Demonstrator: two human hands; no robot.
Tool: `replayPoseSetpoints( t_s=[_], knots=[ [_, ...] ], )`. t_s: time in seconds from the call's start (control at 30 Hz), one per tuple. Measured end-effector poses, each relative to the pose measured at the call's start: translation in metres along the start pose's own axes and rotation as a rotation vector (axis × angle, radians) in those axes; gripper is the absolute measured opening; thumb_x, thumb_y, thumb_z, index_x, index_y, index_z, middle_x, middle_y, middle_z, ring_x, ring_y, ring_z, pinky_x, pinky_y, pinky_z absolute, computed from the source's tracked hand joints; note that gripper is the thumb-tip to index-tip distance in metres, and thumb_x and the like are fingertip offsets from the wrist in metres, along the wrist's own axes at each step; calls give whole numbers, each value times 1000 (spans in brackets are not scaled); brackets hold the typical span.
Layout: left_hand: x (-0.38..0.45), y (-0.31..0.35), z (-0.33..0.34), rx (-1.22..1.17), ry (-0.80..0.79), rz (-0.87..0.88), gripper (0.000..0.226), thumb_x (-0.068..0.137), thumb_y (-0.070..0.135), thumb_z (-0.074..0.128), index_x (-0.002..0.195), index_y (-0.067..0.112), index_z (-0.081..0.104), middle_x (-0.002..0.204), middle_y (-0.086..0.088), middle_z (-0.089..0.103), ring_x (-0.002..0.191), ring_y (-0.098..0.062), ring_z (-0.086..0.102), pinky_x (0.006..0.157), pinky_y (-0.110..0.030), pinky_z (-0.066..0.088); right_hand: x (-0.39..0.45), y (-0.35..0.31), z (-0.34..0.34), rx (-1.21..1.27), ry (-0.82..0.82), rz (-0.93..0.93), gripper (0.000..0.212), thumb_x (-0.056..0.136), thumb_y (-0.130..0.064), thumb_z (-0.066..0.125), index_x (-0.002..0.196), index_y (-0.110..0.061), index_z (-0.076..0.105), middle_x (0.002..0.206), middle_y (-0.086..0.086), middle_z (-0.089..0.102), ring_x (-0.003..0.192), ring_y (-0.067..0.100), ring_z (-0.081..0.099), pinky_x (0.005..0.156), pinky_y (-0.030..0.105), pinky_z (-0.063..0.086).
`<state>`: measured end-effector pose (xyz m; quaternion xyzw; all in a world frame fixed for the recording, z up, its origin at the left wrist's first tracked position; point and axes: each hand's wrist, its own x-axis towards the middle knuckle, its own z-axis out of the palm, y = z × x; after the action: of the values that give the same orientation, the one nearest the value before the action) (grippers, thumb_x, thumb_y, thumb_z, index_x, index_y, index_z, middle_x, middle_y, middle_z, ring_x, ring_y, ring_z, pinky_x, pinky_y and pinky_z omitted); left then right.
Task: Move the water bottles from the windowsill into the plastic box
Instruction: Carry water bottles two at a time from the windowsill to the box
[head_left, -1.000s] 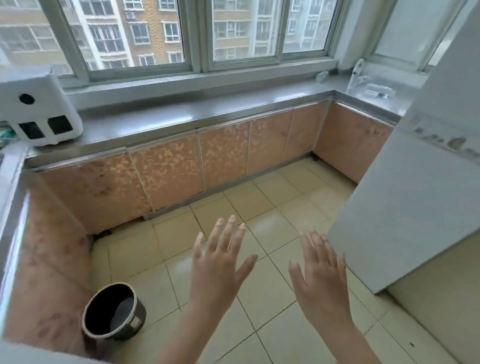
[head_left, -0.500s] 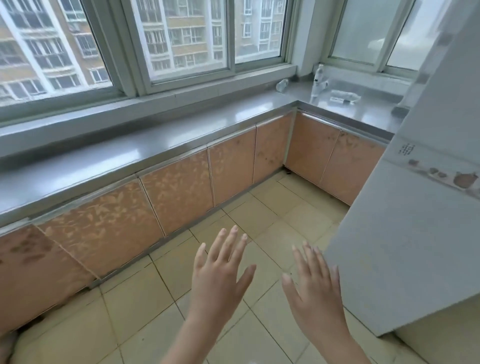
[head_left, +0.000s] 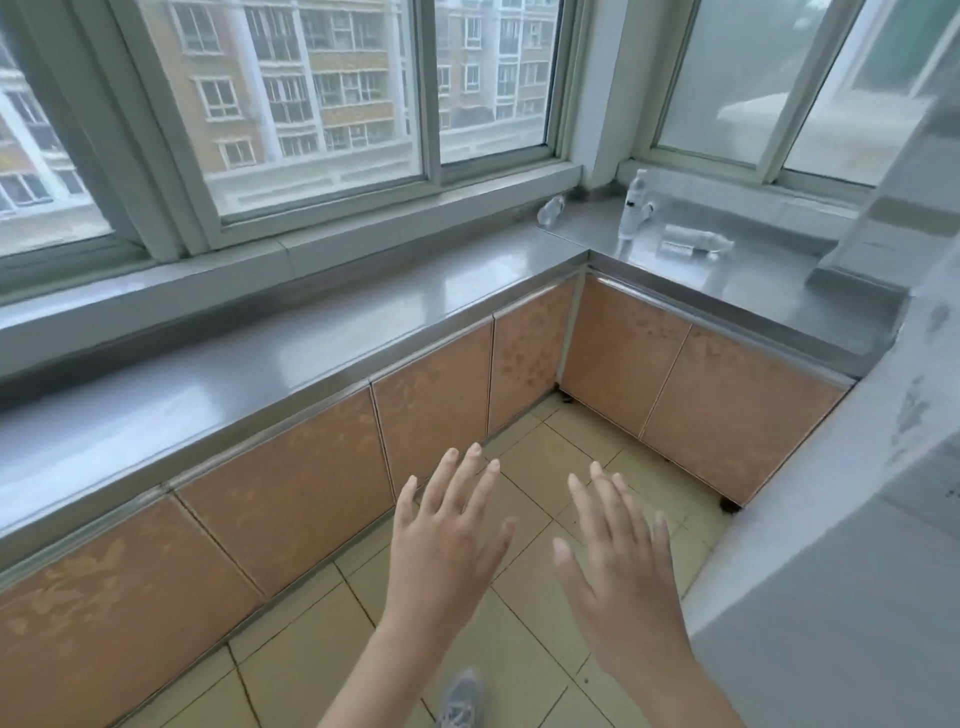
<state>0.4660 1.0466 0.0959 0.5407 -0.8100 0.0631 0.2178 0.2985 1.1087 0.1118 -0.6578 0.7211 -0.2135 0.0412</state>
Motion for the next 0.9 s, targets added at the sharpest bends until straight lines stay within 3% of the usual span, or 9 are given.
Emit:
replayPoseSetpoints(
  t_s=[0.2, 0.43, 0.57, 0.9],
  knots=[
    [146, -30, 56, -42, -61, 105, 57, 89, 53, 39, 130, 24, 64, 142, 2, 57, 130, -19, 55, 98, -50, 49, 133, 19, 7, -17, -9, 126, 69, 86, -55, 11, 150, -31, 18, 160, -11, 5, 145, 7, -2, 116, 44, -4],
    [284, -26, 110, -70, -72, 206, 56, 89, 55, 39, 131, 25, 64, 143, 4, 56, 132, -17, 53, 104, -46, 43, 260, 63, 16, -16, 18, 229, 71, 85, -59, 14, 149, -30, 24, 159, -10, 10, 146, 11, 6, 116, 47, 4],
    [360, -19, 156, -57, -85, 199, 58, 89, 56, 38, 133, 26, 62, 145, 4, 54, 134, -17, 50, 108, -41, 25, 338, 106, 29, -27, -25, 247, 73, 82, -61, 5, 150, -34, 14, 159, -14, -1, 146, 7, -6, 117, 44, -5],
    [562, 15, 259, -10, -137, 111, 59, 92, 59, 37, 139, 28, 55, 150, 4, 49, 140, -17, 43, 112, -43, 25, 557, 224, 36, -67, -116, 189, 74, 82, -62, 0, 151, -34, 4, 159, -11, -8, 145, 7, -14, 117, 42, -8]
  ],
)
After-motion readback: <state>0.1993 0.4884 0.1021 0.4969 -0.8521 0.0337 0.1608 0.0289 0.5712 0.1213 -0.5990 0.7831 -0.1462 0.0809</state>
